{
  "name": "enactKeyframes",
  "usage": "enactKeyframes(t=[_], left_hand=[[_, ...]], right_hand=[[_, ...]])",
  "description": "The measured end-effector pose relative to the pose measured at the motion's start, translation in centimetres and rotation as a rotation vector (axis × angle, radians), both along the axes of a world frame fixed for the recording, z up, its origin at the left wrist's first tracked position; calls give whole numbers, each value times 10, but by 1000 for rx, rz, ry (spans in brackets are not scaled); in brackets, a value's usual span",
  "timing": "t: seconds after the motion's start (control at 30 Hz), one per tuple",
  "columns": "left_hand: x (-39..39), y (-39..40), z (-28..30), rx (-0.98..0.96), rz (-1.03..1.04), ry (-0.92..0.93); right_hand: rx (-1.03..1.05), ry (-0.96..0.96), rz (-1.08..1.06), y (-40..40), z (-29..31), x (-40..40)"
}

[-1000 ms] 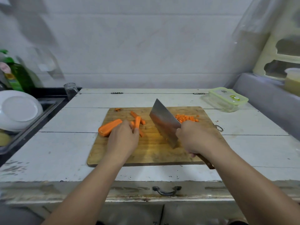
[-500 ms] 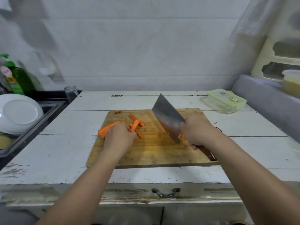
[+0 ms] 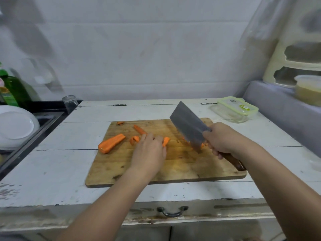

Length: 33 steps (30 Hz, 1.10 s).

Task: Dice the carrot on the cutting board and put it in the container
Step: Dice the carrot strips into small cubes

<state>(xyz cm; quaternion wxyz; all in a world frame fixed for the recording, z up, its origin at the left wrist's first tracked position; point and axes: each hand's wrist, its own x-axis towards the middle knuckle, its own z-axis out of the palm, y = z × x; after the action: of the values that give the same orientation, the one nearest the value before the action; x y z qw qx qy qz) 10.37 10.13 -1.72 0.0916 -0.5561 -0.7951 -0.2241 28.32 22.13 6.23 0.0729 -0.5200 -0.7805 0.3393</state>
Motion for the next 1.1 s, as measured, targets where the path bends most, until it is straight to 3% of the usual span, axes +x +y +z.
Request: enactKeyframes(t=[0.07,0.1,0.2,0.27,0.33,0.37,0.43,0.53,0.73,0.87,0.97,1.03,1.1], left_hand=[[2,11,3,148,-14,-136],[5,17,10,212,-6,-320],[17,51,31,205,22,-1281],[22,70,44,125,-53,-1806],[21,83,49,112,-120,-2089],[20,88,50,110,-143,-2144],[21,94,49,60,-149,-2099],[26,98,47,-22,-113,-1885],[22,113,45,-84,-113,-976],[11,115,39,-163,-198,-880],[-1,108,34,-28,-139,-881],[-9,91,39,169,-63,-875],[-16,69,46,425,-50,-805]], right_hand=[[-72,133,-43,5,2,10],[-111,191,-62,7,3,15],[-237,307,-54,10,10,27],[-289,342,-18,11,14,33],[-320,366,9,12,17,38],[-329,375,11,15,17,41],[-344,397,-4,22,15,46],[-341,433,-77,35,11,54],[-291,439,-120,44,8,56],[-271,433,-103,45,5,52],[-183,390,-80,44,3,50],[51,255,-3,40,-1,50],[482,-44,91,36,-11,54]])
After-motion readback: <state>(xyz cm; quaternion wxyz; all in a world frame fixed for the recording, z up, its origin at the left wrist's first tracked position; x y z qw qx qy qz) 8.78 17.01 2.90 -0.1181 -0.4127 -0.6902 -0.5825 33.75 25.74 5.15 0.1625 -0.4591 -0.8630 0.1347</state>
